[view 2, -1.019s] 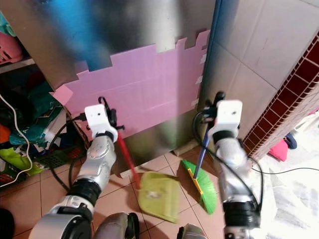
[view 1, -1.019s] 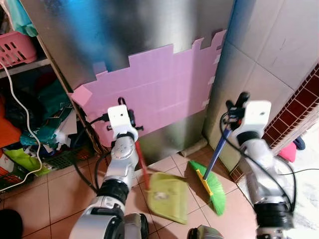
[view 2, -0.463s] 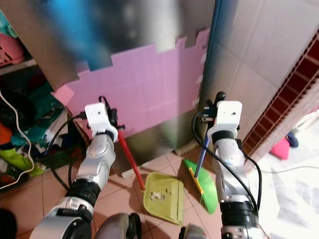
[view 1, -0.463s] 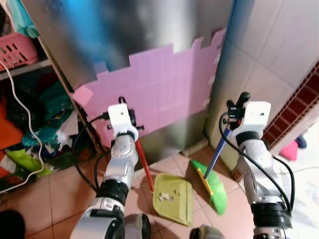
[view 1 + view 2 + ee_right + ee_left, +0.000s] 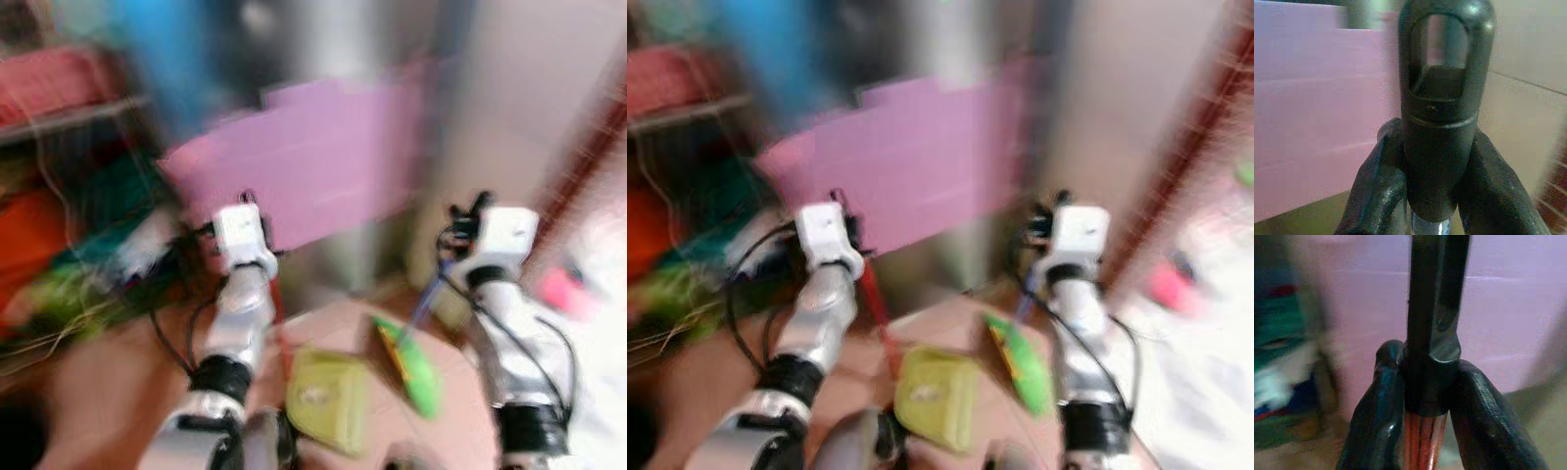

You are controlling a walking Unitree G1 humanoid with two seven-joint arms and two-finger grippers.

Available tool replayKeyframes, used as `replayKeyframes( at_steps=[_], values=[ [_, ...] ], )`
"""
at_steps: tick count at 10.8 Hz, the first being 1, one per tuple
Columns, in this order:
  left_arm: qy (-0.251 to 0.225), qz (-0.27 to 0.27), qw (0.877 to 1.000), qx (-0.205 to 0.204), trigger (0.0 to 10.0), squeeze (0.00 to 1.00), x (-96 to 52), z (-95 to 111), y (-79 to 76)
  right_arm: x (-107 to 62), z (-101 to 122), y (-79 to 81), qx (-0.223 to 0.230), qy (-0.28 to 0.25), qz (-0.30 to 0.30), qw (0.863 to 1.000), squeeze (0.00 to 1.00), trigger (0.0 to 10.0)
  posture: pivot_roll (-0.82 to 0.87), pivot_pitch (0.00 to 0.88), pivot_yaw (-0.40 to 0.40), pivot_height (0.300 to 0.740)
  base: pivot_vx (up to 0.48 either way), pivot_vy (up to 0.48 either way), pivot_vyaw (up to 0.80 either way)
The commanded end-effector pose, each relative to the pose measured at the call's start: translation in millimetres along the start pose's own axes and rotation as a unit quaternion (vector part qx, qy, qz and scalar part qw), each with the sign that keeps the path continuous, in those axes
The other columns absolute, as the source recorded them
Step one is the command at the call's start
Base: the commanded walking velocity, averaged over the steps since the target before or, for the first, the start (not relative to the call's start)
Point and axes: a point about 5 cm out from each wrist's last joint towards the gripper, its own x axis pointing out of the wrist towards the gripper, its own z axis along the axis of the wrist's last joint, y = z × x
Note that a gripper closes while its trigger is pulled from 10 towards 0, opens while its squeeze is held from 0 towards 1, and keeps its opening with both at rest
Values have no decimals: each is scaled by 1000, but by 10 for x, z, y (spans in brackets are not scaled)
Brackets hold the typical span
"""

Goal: Sweep floor

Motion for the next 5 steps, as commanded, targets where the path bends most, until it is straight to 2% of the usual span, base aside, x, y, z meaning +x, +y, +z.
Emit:
replayKeyframes(
  at_steps=[1, 2, 4, 5],
  values=[
    [-14, 7, 1000, 0, 10000, 0, 26, 79, 51, -37, -51, 94, 35, 9, 15, 999, 0, 10000, -104, 0, 114, 740, -322, 0, 0],
    [-13, 8, 1000, 1, 10000, 0, 24, 76, 56, -49, -84, 108, 53, 19, 24, 998, 0, 10000, -105, 0, 115, 740, -322, 0, 0],
    [-3, 18, 1000, -13, 10000, 0, 11, 60, 78, -61, -124, 130, 70, 32, 25, 997, 0, 10000, -106, 0, 118, 740, 0, 0, 0],
    [37, 31, 998, -41, 10000, 0, -1, 19, 118, -54, -121, 220, 51, 37, 31, 998, 0, 10000, -109, 0, 121, 740, 0, 0, 0]
  ],
)
